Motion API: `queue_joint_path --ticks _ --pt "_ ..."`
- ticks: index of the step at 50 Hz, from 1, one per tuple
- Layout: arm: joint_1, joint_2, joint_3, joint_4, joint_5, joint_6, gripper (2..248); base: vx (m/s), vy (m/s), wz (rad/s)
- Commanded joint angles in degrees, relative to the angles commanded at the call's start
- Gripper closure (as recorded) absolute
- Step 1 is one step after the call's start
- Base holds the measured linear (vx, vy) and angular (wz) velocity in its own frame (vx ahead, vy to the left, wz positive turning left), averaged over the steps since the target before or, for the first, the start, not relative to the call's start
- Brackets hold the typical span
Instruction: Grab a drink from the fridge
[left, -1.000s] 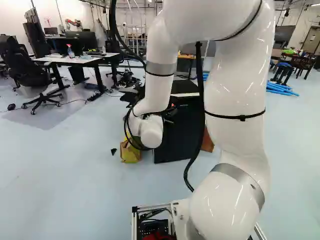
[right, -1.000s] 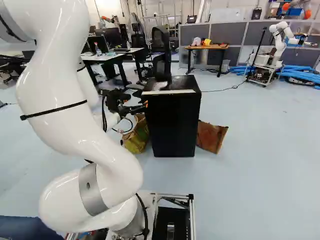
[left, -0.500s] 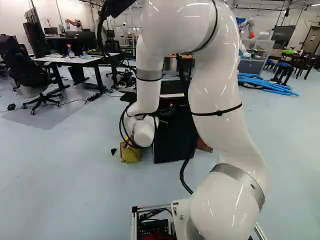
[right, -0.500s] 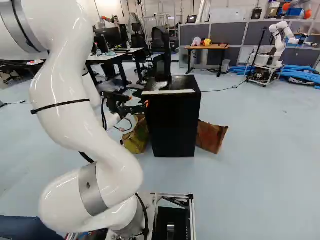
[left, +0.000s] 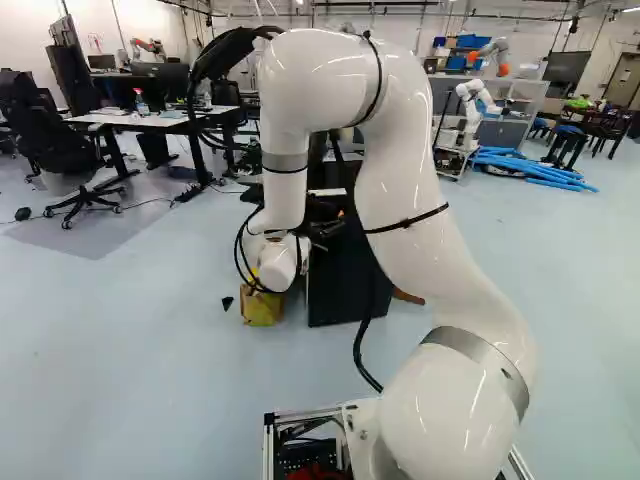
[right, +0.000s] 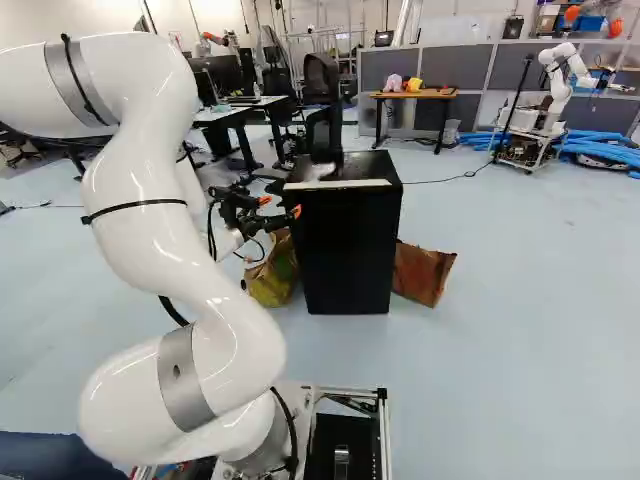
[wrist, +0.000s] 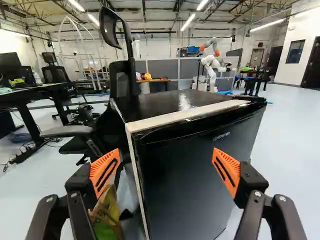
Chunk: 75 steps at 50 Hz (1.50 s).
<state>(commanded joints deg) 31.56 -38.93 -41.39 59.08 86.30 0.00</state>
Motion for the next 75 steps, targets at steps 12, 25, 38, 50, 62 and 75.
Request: queue_joint_path --ticks 12,25,38,50,62,75 --pt "-0.26 -2.25 -3.47 2.30 0.24 0.00 3 0.000 0.000 0.000" --pt "-0.62 -4.21 -7.02 3.58 0.24 0.00 3 0.000 0.000 0.000" --pt "-1.16 -5.38 -9.16 4.10 0.24 0.00 3 0.000 0.000 0.000" --pt "-1.54 -6.22 -10.69 4.58 0.24 0.00 3 0.000 0.000 0.000" --pt "-1.89 -7.01 -12.14 5.07 0.24 0.00 3 0.000 0.000 0.000" --pt "-2.18 -7.69 -13.39 5.59 0.24 0.00 3 0.000 0.000 0.000"
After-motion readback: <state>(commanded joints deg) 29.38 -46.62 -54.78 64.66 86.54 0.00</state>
